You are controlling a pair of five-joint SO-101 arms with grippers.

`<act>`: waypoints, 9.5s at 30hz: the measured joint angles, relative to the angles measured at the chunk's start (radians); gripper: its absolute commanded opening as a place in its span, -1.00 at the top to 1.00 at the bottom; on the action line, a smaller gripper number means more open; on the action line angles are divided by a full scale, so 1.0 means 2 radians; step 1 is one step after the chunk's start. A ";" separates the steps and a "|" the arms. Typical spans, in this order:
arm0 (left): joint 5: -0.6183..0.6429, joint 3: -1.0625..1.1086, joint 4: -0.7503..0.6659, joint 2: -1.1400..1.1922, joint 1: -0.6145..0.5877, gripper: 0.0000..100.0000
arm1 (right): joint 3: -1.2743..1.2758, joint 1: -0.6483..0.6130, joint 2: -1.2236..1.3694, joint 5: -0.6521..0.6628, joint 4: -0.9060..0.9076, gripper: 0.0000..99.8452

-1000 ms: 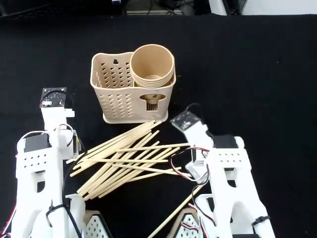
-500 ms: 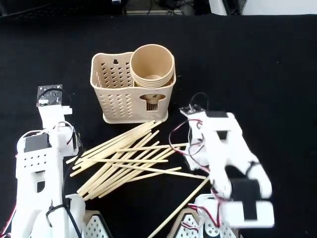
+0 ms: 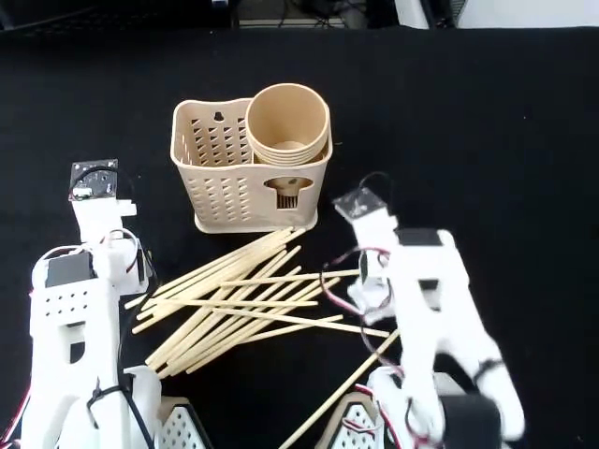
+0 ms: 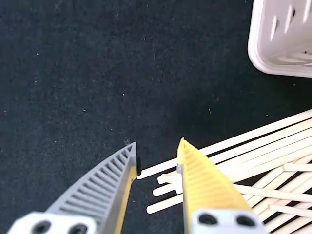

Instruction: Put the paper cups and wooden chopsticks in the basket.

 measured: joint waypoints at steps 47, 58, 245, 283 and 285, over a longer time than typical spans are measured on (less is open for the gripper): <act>0.000 0.018 -0.038 0.000 0.000 0.70 | 0.053 0.128 0.077 0.269 -0.061 0.98; 0.000 0.018 -0.038 0.000 0.000 0.70 | 0.053 0.036 0.074 0.188 -0.061 0.98; 0.000 0.044 -0.028 0.000 -0.006 0.70 | 0.052 -0.334 -0.076 -0.095 -0.147 0.52; 0.000 0.044 -0.028 0.000 -0.006 0.70 | 0.140 -0.275 -0.093 0.131 -0.146 0.96; 0.000 0.044 -0.028 0.000 -0.006 0.70 | 0.133 -0.269 -0.092 0.131 -0.140 0.98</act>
